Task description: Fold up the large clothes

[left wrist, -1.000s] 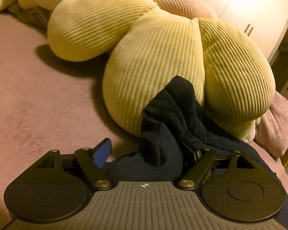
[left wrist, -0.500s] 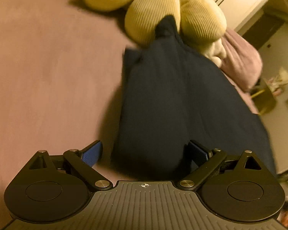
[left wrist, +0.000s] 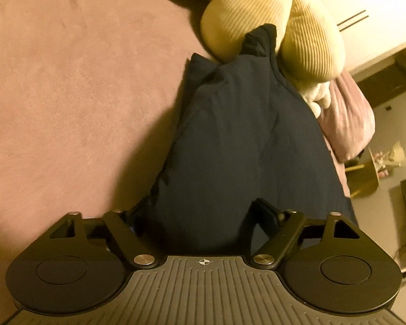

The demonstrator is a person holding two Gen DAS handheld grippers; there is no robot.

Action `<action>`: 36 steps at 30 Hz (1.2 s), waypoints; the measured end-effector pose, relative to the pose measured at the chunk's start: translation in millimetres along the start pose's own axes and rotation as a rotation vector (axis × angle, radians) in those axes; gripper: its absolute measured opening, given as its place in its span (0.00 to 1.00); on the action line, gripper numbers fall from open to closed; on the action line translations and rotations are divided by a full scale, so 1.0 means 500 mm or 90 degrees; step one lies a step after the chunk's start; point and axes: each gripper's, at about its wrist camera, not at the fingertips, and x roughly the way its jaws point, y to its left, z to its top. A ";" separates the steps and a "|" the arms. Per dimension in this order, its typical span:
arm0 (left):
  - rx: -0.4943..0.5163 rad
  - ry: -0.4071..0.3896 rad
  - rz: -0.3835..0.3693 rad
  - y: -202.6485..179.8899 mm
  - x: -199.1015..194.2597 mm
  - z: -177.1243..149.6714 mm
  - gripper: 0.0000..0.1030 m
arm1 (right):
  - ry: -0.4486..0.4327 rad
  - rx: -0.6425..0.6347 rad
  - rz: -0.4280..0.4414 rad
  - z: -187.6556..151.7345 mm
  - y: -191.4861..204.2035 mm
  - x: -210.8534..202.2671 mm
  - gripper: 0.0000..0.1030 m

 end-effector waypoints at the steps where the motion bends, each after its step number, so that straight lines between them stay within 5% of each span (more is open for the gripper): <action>1: -0.003 0.001 0.000 0.000 0.003 0.003 0.77 | -0.005 0.000 -0.001 -0.002 0.002 0.005 0.51; 4: -0.013 0.006 -0.002 -0.001 0.011 0.013 0.73 | -0.023 -0.014 -0.002 -0.012 0.011 0.015 0.51; 8: -0.020 0.005 -0.023 -0.006 0.003 0.016 0.48 | -0.032 0.000 0.005 -0.011 0.011 0.029 0.50; 10: -0.003 -0.005 -0.035 -0.018 -0.019 0.015 0.44 | -0.019 0.022 0.005 -0.004 0.010 0.031 0.39; 15: 0.034 -0.022 -0.076 -0.042 -0.096 0.004 0.40 | 0.007 0.002 0.000 -0.003 0.029 -0.007 0.29; 26: 0.060 0.032 -0.059 0.060 -0.340 -0.197 0.41 | 0.062 -0.052 -0.017 -0.086 -0.023 -0.239 0.29; 30: 0.032 0.042 -0.006 0.106 -0.379 -0.260 0.55 | 0.073 -0.116 -0.054 -0.159 -0.047 -0.360 0.31; 33: 0.022 0.018 0.049 0.107 -0.396 -0.258 0.64 | 0.087 -0.142 -0.068 -0.172 -0.057 -0.406 0.43; 36: 0.088 -0.059 0.105 0.062 -0.433 -0.244 0.73 | 0.060 -0.173 -0.111 -0.149 -0.030 -0.436 0.51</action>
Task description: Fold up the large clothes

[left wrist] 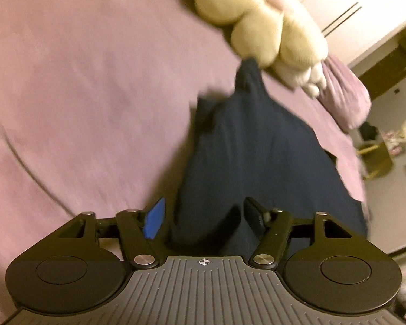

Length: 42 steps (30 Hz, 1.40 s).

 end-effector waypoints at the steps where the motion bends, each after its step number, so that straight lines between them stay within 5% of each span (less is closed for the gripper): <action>1: 0.025 -0.022 0.015 -0.016 -0.007 0.007 0.74 | -0.028 -0.029 -0.017 0.005 0.017 -0.016 0.54; 4: 0.119 -0.059 0.027 -0.097 0.009 0.022 0.79 | -0.134 -0.157 -0.066 0.013 0.081 -0.060 0.60; 6: 0.167 -0.075 0.013 -0.159 0.042 0.025 0.82 | -0.142 -0.206 -0.042 0.020 0.125 -0.048 0.59; 8: 0.206 -0.086 -0.009 -0.230 0.090 0.028 0.87 | -0.138 -0.244 -0.002 0.015 0.180 -0.010 0.51; 10: 0.231 -0.089 -0.027 -0.286 0.140 0.023 0.90 | -0.149 -0.314 0.022 -0.002 0.249 0.038 0.30; 13: 0.263 -0.094 -0.009 -0.352 0.227 0.012 0.94 | -0.149 -0.419 0.039 -0.033 0.356 0.135 0.27; 17: 0.324 -0.120 0.051 -0.357 0.321 -0.007 0.98 | -0.114 -0.480 0.016 -0.067 0.426 0.269 0.27; 20: 0.351 -0.149 0.018 -0.316 0.368 -0.033 1.00 | -0.087 -0.494 -0.018 -0.084 0.414 0.344 0.27; 23: 0.363 -0.146 0.038 -0.333 0.370 -0.025 1.00 | -0.105 -0.503 -0.018 -0.116 0.371 0.389 0.27; 26: 0.358 -0.130 0.030 -0.335 0.352 0.008 1.00 | -0.106 -0.536 -0.049 -0.117 0.394 0.402 0.27; 29: 0.353 -0.174 0.072 -0.306 0.327 0.053 1.00 | -0.089 -0.517 -0.041 -0.085 0.394 0.368 0.27; 32: 0.310 -0.176 0.103 -0.256 0.324 0.106 1.00 | -0.180 -0.525 -0.115 -0.031 0.375 0.321 0.35; 34: 0.247 -0.163 0.123 -0.220 0.334 0.131 1.00 | -0.186 -0.485 -0.159 0.028 0.343 0.309 0.35; 38: 0.123 -0.110 0.085 -0.151 0.375 0.144 1.00 | -0.172 -0.393 -0.192 0.104 0.254 0.309 0.35; 42: 0.132 -0.115 0.099 -0.159 0.382 0.141 1.00 | -0.183 -0.407 -0.207 0.086 0.246 0.326 0.36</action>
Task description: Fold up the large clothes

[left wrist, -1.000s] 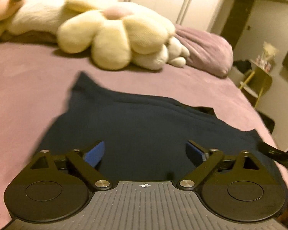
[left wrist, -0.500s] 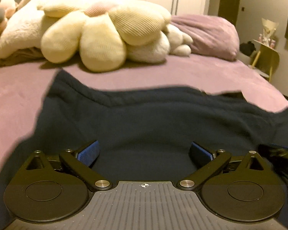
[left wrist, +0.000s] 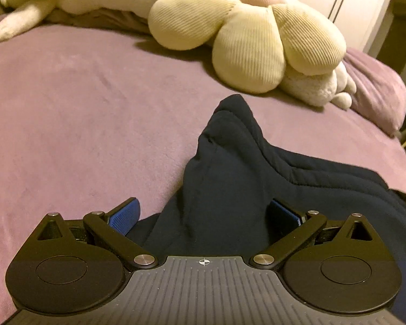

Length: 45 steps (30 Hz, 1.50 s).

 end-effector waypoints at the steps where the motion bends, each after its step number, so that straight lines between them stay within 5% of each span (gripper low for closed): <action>1: 0.002 -0.003 0.001 -0.001 0.000 -0.003 1.00 | -0.003 -0.012 -0.010 -0.004 0.008 0.002 0.36; 24: -0.027 0.032 -0.019 0.011 0.007 0.009 1.00 | 0.002 0.001 -0.019 0.002 0.001 0.033 0.44; 32: 0.042 0.064 -0.053 0.051 -0.132 -0.013 1.00 | 0.041 0.021 -0.043 0.028 -0.010 0.011 0.59; 35: 0.032 0.053 -0.064 0.100 -0.201 -0.049 1.00 | 0.045 0.016 -0.070 0.035 -0.009 -0.030 0.58; 38: -0.004 0.058 -0.084 0.137 -0.250 -0.089 1.00 | 0.003 0.030 -0.034 0.014 -0.018 -0.121 0.57; 41: -0.049 0.075 -0.126 0.156 -0.286 -0.127 1.00 | -0.014 0.059 0.018 -0.046 -0.031 -0.224 0.56; 45: -0.082 0.091 -0.157 0.169 -0.323 -0.164 1.00 | 0.010 0.043 0.014 -0.130 -0.058 -0.318 0.53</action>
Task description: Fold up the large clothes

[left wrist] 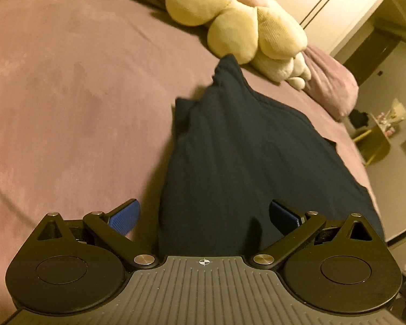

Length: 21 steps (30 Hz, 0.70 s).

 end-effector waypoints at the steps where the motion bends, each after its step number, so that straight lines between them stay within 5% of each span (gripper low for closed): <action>1: -0.008 0.003 -0.009 0.005 -0.010 -0.011 1.00 | 0.000 -0.008 0.007 -0.008 -0.010 -0.021 0.52; 5: -0.030 0.023 -0.029 0.018 -0.031 -0.040 1.00 | 0.028 -0.023 0.003 -0.016 -0.048 -0.083 0.55; 10: -0.034 0.042 -0.035 0.019 -0.042 -0.054 1.00 | 0.084 0.109 0.015 -0.034 -0.121 -0.080 0.55; 11: -0.038 0.042 -0.041 0.018 -0.045 -0.051 1.00 | 0.086 0.135 0.029 -0.037 -0.128 -0.077 0.53; 13: -0.054 0.031 -0.058 0.020 -0.052 -0.051 1.00 | 0.097 0.172 0.061 -0.038 -0.135 -0.072 0.31; 16: -0.093 0.028 -0.082 0.035 -0.048 -0.041 1.00 | 0.090 0.234 0.109 -0.039 -0.156 -0.074 0.27; 21: -0.156 0.068 -0.124 0.070 -0.004 -0.015 1.00 | 0.027 0.041 0.022 -0.027 -0.087 -0.113 0.27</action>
